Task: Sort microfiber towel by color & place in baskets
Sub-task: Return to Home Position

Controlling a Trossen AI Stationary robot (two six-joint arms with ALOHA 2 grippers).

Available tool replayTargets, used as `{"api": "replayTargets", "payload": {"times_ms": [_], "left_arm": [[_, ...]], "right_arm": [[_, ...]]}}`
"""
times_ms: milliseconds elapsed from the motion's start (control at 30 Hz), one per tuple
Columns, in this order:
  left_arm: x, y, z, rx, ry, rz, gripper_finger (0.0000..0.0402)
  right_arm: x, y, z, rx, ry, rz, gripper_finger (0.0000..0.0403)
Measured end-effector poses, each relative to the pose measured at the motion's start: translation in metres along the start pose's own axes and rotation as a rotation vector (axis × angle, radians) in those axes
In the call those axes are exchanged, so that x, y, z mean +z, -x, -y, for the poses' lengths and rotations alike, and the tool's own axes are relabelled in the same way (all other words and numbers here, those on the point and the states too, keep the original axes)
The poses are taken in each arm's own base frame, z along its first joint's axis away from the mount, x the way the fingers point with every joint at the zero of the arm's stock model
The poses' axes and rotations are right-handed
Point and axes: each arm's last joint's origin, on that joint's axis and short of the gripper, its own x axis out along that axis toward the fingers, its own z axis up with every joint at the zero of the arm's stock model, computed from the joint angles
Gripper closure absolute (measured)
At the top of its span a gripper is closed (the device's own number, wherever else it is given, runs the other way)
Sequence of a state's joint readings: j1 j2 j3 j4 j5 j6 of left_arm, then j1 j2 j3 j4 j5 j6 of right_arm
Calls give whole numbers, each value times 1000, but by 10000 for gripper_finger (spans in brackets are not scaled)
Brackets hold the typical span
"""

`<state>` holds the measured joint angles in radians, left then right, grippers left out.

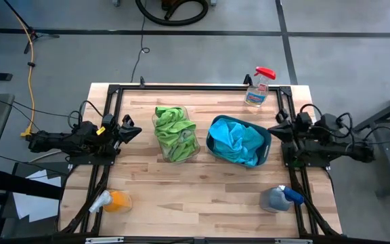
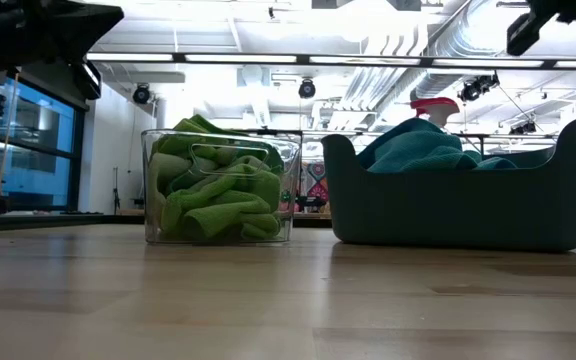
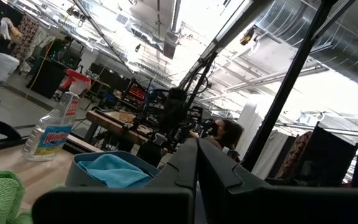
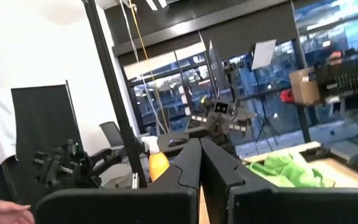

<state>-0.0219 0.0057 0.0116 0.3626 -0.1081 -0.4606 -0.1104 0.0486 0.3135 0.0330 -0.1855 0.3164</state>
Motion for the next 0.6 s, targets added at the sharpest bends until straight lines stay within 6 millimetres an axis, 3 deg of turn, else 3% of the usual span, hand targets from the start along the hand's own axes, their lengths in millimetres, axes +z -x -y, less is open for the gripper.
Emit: {"api": "replayTargets", "payload": {"times_ms": [367, 600], "left_arm": [[0, 0, 0, 0, 0, 0, 401], [0, 0, 0, 0, 0, 0, 401]], "right_arm": [[-30, -5, 4, 22, -117, 1, 403], [-38, -6, 2, 13, -75, -9, 403]]}}
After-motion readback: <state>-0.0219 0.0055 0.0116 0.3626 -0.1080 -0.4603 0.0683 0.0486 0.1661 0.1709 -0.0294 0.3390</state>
